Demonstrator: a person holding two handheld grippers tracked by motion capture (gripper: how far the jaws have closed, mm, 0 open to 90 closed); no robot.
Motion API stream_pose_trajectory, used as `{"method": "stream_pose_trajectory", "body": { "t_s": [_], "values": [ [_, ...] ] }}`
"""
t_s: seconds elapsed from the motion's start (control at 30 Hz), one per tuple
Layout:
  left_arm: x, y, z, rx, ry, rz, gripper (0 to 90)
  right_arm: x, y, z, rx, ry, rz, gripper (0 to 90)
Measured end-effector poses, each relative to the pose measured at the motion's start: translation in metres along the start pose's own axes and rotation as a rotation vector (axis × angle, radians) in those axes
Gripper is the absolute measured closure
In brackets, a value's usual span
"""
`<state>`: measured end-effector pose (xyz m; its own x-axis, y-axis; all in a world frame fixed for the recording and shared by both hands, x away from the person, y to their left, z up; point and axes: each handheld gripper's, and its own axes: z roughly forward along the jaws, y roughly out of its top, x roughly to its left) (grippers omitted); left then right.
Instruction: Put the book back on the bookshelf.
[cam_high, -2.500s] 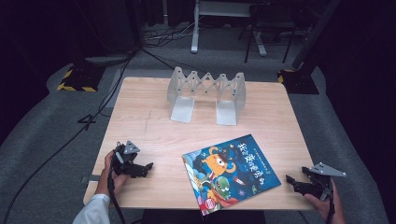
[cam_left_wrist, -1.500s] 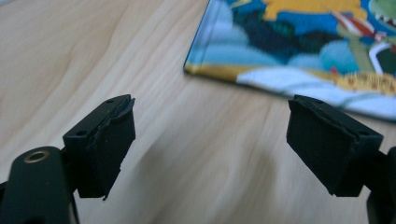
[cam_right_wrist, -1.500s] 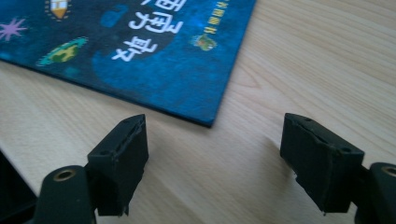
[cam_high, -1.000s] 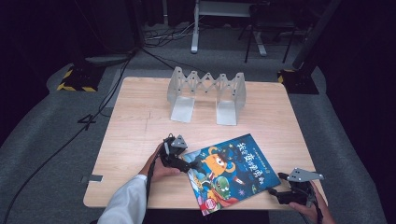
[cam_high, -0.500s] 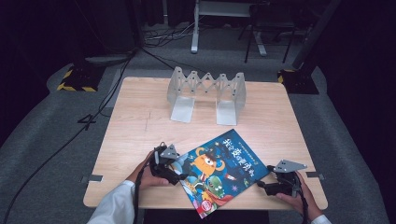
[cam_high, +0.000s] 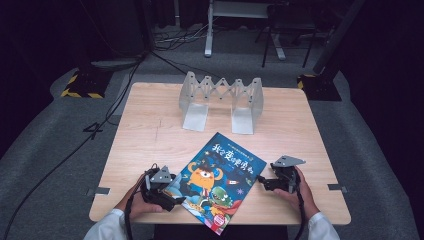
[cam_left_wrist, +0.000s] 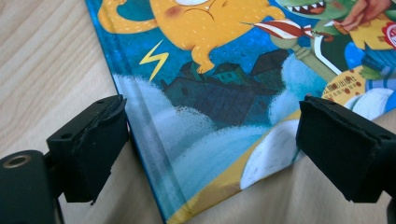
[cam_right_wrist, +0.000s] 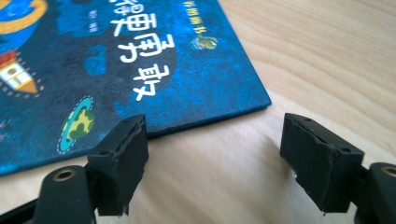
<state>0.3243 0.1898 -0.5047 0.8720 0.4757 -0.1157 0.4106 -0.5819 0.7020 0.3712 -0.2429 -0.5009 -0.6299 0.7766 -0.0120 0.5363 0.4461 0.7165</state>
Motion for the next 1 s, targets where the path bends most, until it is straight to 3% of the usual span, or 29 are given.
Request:
{"method": "stream_pose_trajectory", "body": {
  "t_s": [0.13,0.2,0.23,0.37,0.43,0.57,0.73,0.83,0.9,1.0],
  "values": [
    [-0.005,-0.004,-0.004,-0.011,0.015,-0.025,12.4,0.005,0.003,0.002,0.000,-0.017,0.016,24.9],
    [-0.008,-0.006,-0.005,-0.010,0.020,-0.029,12.7,0.013,0.000,-0.001,0.001,0.011,-0.009,24.9],
    [-0.009,-0.008,-0.007,-0.010,0.015,-0.023,12.8,0.025,-0.003,-0.005,0.013,0.062,-0.064,24.9],
    [-0.010,-0.011,-0.009,-0.014,0.013,-0.025,13.9,0.040,-0.001,-0.005,0.030,0.109,-0.112,25.0],
    [-0.011,-0.011,-0.010,-0.017,0.007,-0.033,14.1,0.042,0.002,-0.004,0.039,0.097,-0.120,23.7],
    [-0.013,-0.011,-0.009,-0.018,-0.013,-0.027,14.0,0.037,0.009,0.005,0.043,0.076,-0.081,19.7],
    [-0.018,-0.008,-0.005,-0.015,-0.008,-0.018,14.0,0.032,0.022,0.019,0.026,-0.002,-0.041,18.5],
    [-0.022,-0.006,-0.002,-0.013,-0.010,-0.022,13.3,0.030,0.025,0.023,0.011,-0.048,-0.019,23.0],
    [-0.024,-0.005,-0.001,-0.013,-0.011,-0.014,13.2,0.030,0.023,0.020,0.019,-0.040,-0.018,23.5],
    [-0.030,-0.003,0.002,-0.014,-0.037,-0.005,14.1,0.032,0.016,0.010,0.035,-0.011,-0.055,23.5]
  ]
}}
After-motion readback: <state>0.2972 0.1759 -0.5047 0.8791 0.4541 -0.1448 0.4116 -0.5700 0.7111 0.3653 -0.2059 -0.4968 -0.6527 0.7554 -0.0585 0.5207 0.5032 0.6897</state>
